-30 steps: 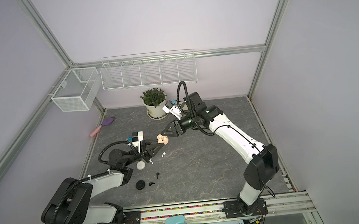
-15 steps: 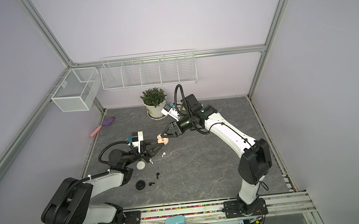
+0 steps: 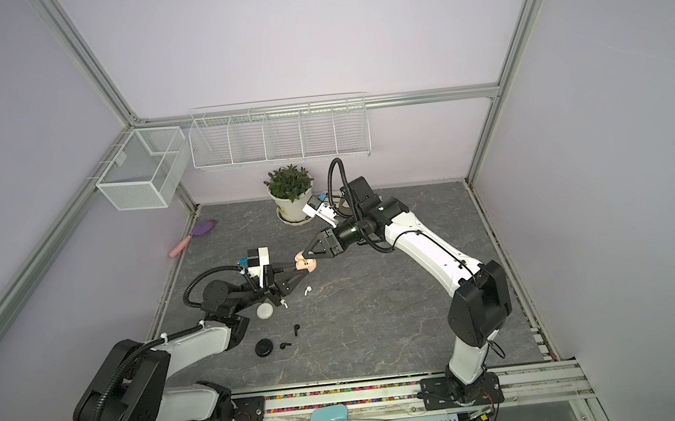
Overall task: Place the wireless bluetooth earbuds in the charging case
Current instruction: 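Push the pink case lid shut with the right gripper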
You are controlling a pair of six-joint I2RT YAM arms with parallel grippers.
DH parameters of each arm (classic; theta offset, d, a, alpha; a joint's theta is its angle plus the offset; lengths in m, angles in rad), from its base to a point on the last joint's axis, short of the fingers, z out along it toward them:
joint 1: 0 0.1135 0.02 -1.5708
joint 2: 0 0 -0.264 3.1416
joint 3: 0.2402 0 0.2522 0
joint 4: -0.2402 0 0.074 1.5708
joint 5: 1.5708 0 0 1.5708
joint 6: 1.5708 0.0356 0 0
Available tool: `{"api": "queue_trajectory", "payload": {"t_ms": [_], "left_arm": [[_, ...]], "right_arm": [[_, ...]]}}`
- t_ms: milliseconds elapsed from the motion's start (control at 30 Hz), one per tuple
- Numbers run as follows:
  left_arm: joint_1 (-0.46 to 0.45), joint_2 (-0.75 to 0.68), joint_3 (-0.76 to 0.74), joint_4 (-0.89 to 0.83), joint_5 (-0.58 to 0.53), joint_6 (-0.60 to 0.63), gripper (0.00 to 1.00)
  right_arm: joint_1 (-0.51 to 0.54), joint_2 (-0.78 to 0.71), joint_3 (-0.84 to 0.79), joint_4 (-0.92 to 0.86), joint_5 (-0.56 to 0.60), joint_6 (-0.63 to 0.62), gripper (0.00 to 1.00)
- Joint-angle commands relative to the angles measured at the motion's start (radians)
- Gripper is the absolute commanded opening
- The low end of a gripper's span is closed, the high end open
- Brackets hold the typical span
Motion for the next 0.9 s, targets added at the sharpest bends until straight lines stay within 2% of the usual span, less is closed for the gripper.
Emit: {"api": "queue_trajectory", "payload": {"t_ms": [0, 433, 567, 633, 667, 867], "left_arm": [[-0.002, -0.013, 0.025, -0.027, -0.025, 0.022, 0.0], [-0.002, -0.03, 0.046, -0.087, -0.033, 0.025, 0.0], [-0.006, -0.02, 0.054, -0.07, -0.03, 0.0, 0.0], [-0.007, 0.012, 0.062, -0.021, -0.015, -0.04, 0.0], [-0.007, 0.029, 0.065, 0.014, -0.003, -0.067, 0.0], [-0.009, 0.085, 0.077, 0.105, 0.028, -0.126, 0.0]], "right_arm": [[0.007, -0.053, 0.003, -0.004, -0.051, -0.041, 0.46], [0.031, -0.075, 0.002, -0.056, -0.042, -0.099, 0.48], [0.002, -0.046, 0.135, -0.278, 0.066, -0.321, 0.5], [-0.014, -0.057, 0.137, -0.297, 0.036, -0.504, 0.61], [-0.014, -0.075, 0.127, -0.292, 0.07, -0.585, 0.63], [-0.003, -0.132, 0.034, -0.303, 0.149, -1.004, 0.48]]}}
